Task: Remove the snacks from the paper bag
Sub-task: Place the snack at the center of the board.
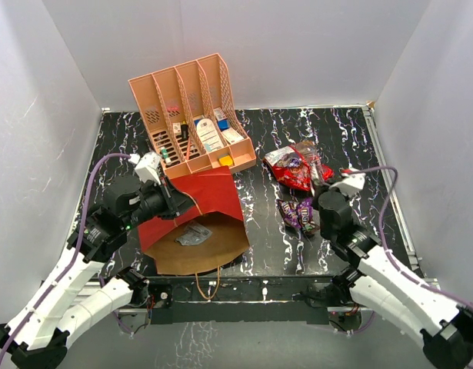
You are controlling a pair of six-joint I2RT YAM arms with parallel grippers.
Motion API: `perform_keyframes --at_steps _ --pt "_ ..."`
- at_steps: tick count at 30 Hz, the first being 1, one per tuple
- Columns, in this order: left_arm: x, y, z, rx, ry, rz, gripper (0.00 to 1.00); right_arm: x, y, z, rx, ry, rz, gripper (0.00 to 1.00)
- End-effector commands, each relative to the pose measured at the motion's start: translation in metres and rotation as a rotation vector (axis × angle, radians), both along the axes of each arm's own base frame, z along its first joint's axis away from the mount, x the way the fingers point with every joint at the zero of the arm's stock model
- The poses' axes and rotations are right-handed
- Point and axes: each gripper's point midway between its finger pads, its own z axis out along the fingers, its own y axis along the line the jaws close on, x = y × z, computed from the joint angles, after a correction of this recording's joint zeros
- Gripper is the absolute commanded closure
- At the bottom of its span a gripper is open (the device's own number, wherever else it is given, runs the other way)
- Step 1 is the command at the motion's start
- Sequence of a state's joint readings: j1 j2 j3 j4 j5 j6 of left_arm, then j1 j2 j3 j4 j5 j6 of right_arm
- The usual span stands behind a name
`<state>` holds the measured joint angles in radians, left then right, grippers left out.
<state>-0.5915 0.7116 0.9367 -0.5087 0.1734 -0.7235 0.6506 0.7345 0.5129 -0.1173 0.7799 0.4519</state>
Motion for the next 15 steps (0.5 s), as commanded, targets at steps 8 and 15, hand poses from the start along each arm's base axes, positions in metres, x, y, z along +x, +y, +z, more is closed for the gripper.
perform_keyframes --at_steps 8,15 --pt "-0.001 -0.002 0.02 -0.038 -0.045 -0.013 1.0 -0.004 -0.054 -0.087 0.345 0.206 -0.144 0.93" --pt "-0.003 -0.001 0.02 -0.037 -0.042 -0.012 1.0 -0.012 -0.053 -0.119 0.371 0.269 -0.116 0.93"
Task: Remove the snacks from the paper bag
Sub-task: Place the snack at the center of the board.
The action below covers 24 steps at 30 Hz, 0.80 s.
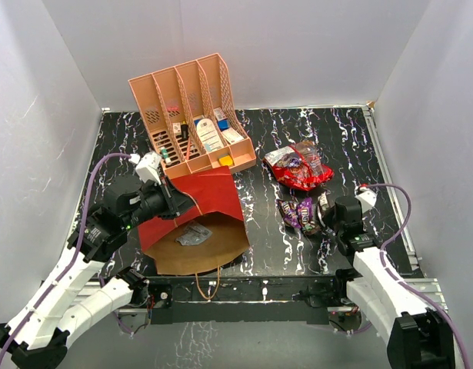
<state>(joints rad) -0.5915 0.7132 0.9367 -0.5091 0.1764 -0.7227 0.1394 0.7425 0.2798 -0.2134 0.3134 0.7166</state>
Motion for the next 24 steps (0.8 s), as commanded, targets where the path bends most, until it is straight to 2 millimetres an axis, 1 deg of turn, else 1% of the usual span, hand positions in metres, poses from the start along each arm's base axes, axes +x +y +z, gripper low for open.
perform_keyframes --at_steps 1,8,11,16,20,24 --pt "-0.003 0.0 0.02 -0.04 -0.045 -0.009 1.0 0.013 0.014 0.016 0.067 -0.084 0.053 0.93" --pt "-0.003 0.0 0.021 -0.041 -0.046 -0.009 1.0 0.016 0.016 0.006 0.103 -0.039 0.067 0.93" --pt "-0.004 0.002 0.02 -0.035 -0.047 -0.005 1.0 0.012 0.021 0.001 0.13 -0.019 0.082 0.93" --pt "-0.003 0.003 0.016 -0.028 -0.044 0.001 1.0 0.004 0.022 -0.009 0.15 0.021 0.074 0.92" --pt "-0.002 0.001 0.016 -0.027 -0.043 -0.008 1.0 0.003 0.017 -0.006 0.13 0.028 0.047 0.82" --pt "-0.001 0.0 0.016 -0.027 -0.043 -0.01 1.0 0.007 0.01 0.001 0.092 0.017 0.031 0.66"
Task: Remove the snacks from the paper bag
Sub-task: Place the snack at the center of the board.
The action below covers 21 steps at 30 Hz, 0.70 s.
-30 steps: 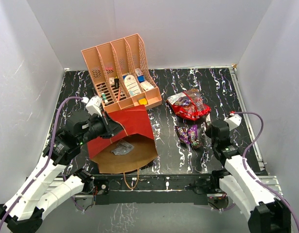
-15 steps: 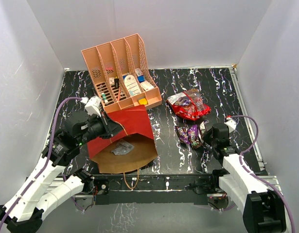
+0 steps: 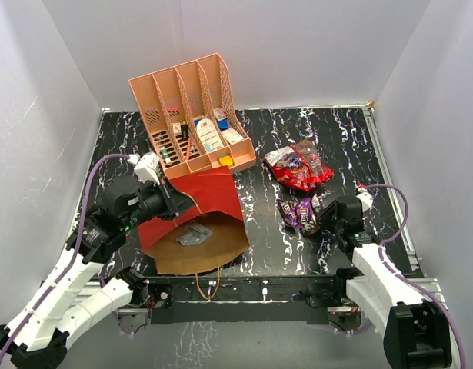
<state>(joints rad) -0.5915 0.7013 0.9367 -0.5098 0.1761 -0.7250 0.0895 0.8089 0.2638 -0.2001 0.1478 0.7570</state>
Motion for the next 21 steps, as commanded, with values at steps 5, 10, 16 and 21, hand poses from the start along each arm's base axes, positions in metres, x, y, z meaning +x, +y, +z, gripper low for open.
perform_keyframes --at_steps 5,10,16,21 --pt "0.0 -0.002 0.013 -0.019 -0.032 -0.011 1.0 0.015 -0.013 0.03 -0.051 -0.066 -0.05 0.59" --pt "0.001 -0.003 0.014 -0.022 -0.032 -0.016 1.0 0.032 -0.018 0.062 -0.099 -0.138 -0.051 0.52" --pt "0.002 -0.004 0.017 -0.019 -0.037 -0.023 1.0 0.049 0.003 0.098 -0.086 -0.241 0.088 0.48" --pt "0.004 -0.007 0.017 -0.025 -0.035 -0.028 1.0 0.056 0.042 0.127 -0.026 -0.371 0.307 0.47"
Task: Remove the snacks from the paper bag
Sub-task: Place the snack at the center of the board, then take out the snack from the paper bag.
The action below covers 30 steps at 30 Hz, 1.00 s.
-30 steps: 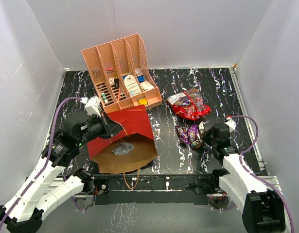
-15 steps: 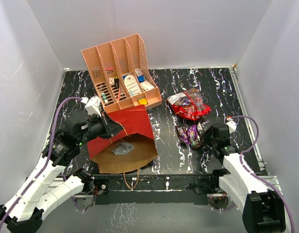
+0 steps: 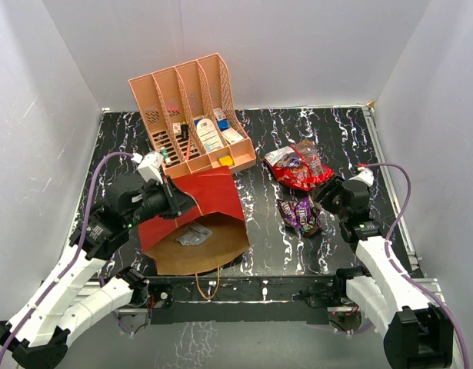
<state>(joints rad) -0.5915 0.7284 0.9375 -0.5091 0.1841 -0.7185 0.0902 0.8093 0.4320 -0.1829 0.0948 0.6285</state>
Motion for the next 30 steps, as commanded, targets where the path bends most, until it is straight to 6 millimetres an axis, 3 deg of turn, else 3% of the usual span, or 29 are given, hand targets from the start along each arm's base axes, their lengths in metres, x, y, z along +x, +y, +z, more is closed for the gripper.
perform_keyframes --at_steps 1,5,9,14,18,21,25,30 --pt "0.002 -0.005 0.023 -0.045 -0.052 -0.019 1.0 0.018 0.043 0.061 0.041 -0.218 0.252 0.46" --pt "0.002 -0.007 0.022 -0.05 -0.047 -0.024 1.0 0.01 0.082 0.096 0.1 -0.333 0.461 0.46" --pt "0.002 -0.006 0.021 -0.05 -0.046 -0.02 1.0 -0.015 0.131 0.133 0.164 -0.467 0.703 0.45" --pt "0.004 -0.006 0.019 -0.044 -0.043 -0.014 1.0 -0.07 0.207 0.165 0.153 -0.619 1.058 0.45" --pt "0.004 -0.006 0.019 -0.038 -0.039 -0.017 1.0 -0.114 0.242 0.198 0.214 -0.757 1.209 0.45" --pt "0.004 -0.006 0.017 -0.034 -0.034 -0.015 1.0 -0.158 0.263 0.221 0.304 -0.873 1.325 0.45" --pt "0.004 -0.006 0.018 -0.038 -0.037 -0.013 1.0 -0.208 0.294 0.215 0.224 -0.979 1.486 0.44" --pt "0.003 -0.004 0.019 -0.033 -0.038 -0.01 1.0 -0.23 0.334 0.169 0.011 -0.976 1.561 0.49"
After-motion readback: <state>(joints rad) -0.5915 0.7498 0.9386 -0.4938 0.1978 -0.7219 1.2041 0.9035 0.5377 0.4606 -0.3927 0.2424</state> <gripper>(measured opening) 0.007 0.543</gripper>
